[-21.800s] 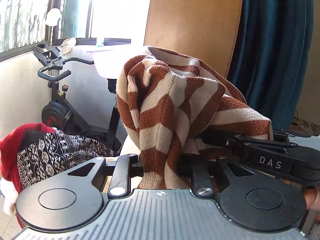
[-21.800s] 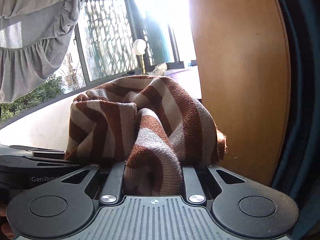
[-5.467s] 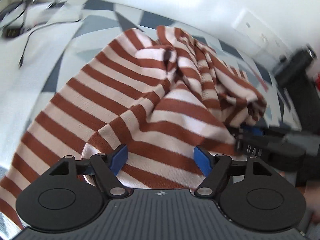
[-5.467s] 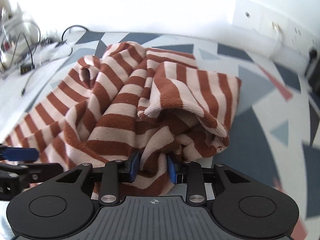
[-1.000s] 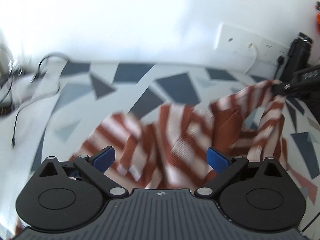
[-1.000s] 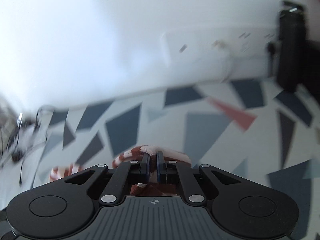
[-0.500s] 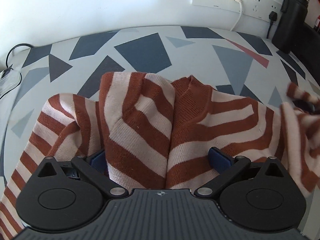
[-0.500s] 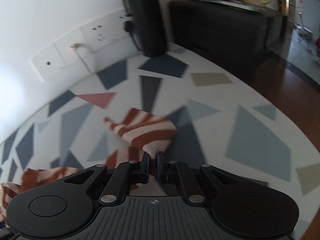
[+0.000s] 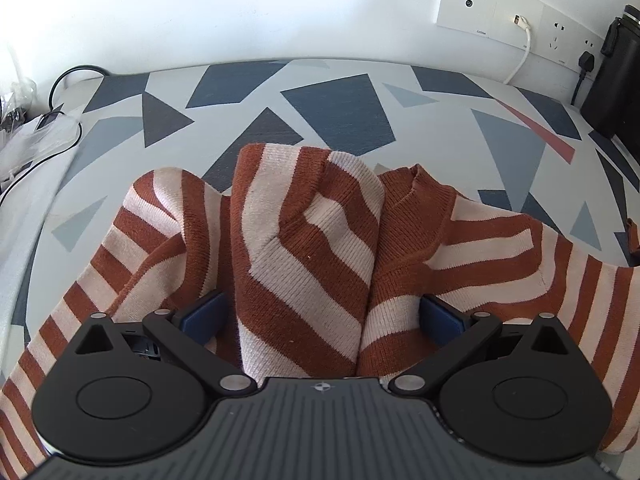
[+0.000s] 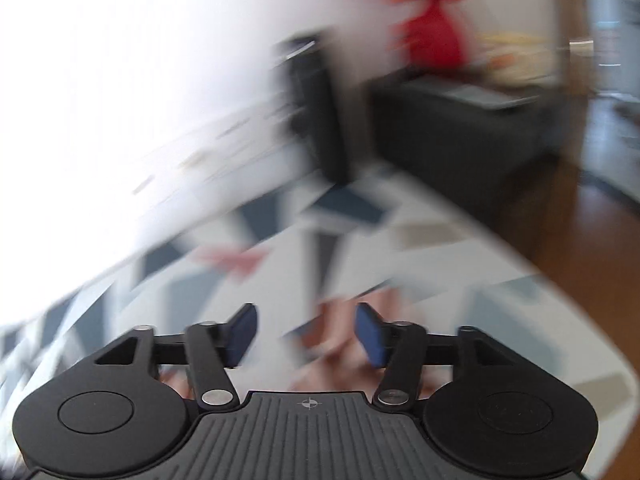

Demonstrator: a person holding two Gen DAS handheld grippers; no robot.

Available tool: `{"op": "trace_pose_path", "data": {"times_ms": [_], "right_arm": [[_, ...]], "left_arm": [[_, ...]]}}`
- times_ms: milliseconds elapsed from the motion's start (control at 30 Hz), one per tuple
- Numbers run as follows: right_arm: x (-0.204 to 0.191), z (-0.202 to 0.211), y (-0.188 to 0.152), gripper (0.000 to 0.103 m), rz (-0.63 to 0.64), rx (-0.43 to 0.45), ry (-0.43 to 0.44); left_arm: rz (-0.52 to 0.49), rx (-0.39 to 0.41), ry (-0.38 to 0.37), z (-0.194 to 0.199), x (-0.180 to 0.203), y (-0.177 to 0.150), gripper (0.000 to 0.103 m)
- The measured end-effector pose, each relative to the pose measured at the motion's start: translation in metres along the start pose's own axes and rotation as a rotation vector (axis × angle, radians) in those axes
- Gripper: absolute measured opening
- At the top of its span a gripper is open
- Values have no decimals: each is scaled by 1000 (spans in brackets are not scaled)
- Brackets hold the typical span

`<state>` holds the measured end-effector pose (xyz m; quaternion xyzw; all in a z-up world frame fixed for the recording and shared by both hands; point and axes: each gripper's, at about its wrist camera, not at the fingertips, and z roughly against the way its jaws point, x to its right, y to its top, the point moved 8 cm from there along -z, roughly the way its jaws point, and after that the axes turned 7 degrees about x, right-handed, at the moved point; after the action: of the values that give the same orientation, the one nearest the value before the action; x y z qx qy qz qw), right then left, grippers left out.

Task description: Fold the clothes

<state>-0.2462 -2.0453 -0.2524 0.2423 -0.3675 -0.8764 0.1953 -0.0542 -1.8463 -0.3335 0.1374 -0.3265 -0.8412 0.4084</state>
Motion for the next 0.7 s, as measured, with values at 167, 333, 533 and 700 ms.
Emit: {"op": "trace_pose_path", "data": {"times_ms": [167,333,533,700], "right_arm": [[-42,-43,-65,56,184,-274,67],[-66,-55,-100,43,382,-319,57],[-69,-80,-76,7,326,-288,70],[-42,-109,-38,7,164,-241,-6]], "left_arm": [[29,-15,-103,17,-5,-3,102],[109,-8,-177,40,-17,-10,102],[201,-13,-185,51,-31,-13,102],[184,-13,-182,41,-19,-6,102]]}}
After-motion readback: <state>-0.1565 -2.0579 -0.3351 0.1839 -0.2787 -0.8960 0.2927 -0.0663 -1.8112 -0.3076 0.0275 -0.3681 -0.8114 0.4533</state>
